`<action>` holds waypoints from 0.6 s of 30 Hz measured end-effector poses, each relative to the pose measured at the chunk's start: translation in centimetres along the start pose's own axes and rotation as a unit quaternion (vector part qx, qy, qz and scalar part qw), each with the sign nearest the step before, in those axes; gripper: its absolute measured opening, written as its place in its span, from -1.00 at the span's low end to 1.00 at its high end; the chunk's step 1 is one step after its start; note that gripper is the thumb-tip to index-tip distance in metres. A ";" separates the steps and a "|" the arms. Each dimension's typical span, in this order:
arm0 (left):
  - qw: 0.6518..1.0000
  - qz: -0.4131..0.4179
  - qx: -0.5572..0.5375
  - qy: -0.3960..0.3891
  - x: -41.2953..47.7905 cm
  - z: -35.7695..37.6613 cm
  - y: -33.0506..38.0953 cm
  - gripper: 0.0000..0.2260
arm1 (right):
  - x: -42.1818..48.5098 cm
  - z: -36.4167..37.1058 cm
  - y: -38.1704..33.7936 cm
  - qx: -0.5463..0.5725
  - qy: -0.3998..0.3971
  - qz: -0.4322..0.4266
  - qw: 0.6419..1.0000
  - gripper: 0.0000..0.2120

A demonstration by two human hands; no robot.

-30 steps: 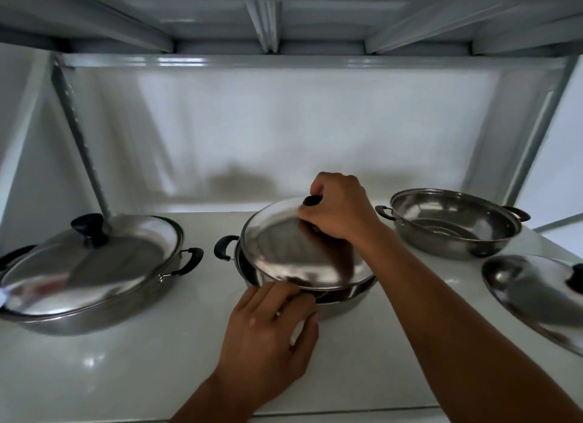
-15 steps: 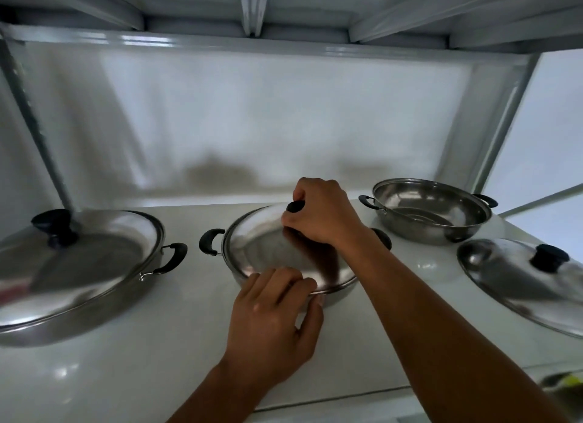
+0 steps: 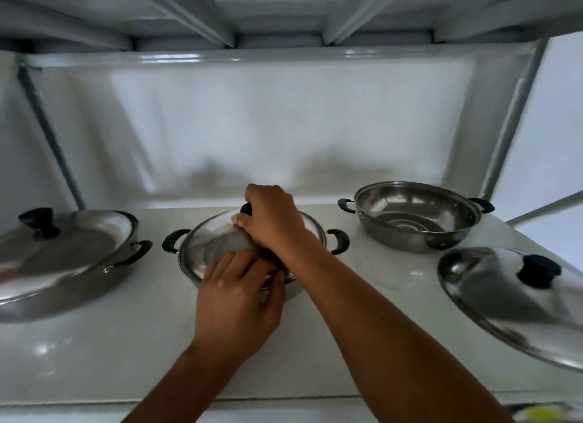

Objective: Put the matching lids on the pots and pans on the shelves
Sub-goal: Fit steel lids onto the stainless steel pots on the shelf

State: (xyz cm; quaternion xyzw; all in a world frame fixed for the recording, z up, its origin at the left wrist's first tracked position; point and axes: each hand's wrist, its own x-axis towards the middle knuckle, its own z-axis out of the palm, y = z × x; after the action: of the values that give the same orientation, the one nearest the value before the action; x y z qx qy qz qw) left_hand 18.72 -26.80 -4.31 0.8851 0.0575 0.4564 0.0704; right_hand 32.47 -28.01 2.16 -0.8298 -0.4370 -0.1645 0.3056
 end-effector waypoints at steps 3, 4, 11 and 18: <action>0.998 -0.037 0.048 0.018 0.5 1.2 1.7 -0.89 | 0.0 0.1 0.9 0.012 -0.001 -0.039 0.999 -0.77; 0.997 -0.048 0.058 0.021 0.4 1.4 2.2 -0.88 | -0.2 0.1 1.0 0.016 -0.006 -0.045 0.999 -0.80; 0.997 -0.061 0.046 0.024 2.0 4.4 6.8 -0.94 | -2.0 -4.0 4.4 0.124 -0.038 -0.038 0.991 -0.69; 0.993 -0.005 -0.036 -0.108 5.9 10.0 12.9 -0.83 | -8.9 -12.8 15.5 0.096 0.041 0.138 0.985 -0.81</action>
State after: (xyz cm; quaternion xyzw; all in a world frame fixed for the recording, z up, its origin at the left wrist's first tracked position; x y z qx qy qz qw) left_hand 30.78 -39.28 -3.04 0.9259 0.0379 0.3595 0.1101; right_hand 40.17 -48.54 1.46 -0.8412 -0.3196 -0.1119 0.4216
